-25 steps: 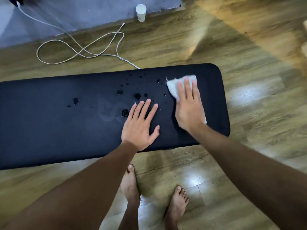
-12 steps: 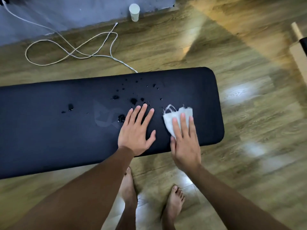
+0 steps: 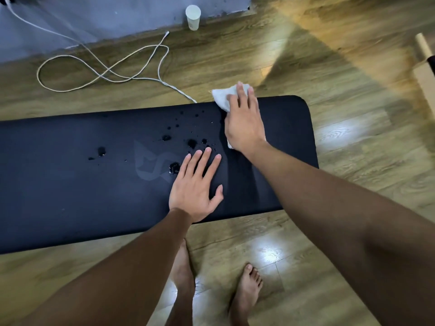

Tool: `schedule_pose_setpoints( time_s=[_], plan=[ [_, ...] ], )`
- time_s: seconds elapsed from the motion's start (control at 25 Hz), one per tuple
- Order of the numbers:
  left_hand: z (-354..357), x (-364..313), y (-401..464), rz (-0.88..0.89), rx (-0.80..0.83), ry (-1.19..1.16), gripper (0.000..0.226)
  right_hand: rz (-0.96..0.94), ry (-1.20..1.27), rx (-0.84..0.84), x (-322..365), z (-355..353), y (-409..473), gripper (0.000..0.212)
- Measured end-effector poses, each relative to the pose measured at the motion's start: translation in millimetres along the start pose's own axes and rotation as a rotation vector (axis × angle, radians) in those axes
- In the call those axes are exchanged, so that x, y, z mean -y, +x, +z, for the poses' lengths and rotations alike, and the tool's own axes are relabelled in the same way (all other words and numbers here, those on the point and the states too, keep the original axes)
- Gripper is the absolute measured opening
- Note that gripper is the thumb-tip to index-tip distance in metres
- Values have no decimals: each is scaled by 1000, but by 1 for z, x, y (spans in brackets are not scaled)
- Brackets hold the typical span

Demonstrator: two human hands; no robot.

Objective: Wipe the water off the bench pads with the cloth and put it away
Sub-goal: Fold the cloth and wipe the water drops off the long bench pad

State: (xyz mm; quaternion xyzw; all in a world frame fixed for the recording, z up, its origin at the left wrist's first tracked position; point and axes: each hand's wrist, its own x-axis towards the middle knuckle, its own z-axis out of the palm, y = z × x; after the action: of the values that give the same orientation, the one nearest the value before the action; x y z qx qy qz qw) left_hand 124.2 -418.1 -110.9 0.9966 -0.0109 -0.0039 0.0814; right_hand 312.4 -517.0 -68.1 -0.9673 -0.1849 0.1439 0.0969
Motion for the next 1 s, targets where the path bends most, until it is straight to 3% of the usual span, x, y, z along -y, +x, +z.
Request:
schedule_pose_setpoints(
  time_s=[0.24,0.44,0.68,1.0],
  plan=[
    [-5,-2,-1,-6,6,-12,71,-62,-43,-34,-14,26,-102,55],
    [-20,9,-19,-106,-85,-57,69,-19,-9,-83,-14,51,-169,52],
    [-24,73,-38,-146,-76,55,71,-32,-66,-92,0,51,-149,59],
    [-13,78,-38,-164,-69,24,75,-49,-27,-31,35,19,-24,59]
  ],
)
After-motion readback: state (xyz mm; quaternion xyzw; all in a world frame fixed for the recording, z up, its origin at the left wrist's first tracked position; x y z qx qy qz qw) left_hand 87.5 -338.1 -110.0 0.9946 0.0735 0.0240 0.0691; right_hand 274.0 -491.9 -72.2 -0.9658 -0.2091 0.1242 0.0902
